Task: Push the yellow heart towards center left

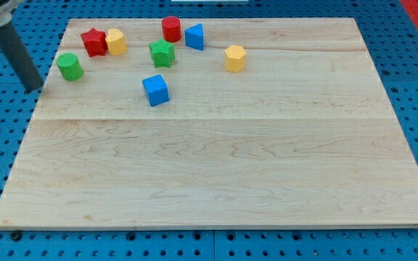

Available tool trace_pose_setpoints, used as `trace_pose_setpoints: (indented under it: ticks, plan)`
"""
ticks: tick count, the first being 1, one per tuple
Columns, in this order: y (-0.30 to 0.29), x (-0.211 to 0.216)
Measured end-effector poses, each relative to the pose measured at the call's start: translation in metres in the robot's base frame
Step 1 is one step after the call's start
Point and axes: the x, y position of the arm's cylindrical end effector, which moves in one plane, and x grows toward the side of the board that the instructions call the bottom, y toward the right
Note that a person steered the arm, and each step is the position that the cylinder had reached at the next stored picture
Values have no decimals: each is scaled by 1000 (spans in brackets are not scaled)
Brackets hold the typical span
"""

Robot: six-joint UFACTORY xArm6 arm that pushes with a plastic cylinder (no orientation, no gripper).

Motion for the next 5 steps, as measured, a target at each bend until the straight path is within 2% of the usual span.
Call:
trace_pose_setpoints:
  ticks: [2, 3, 4, 5]
  plan:
    - [40, -115]
    - [100, -151]
    - [137, -98]
    - [97, -39]
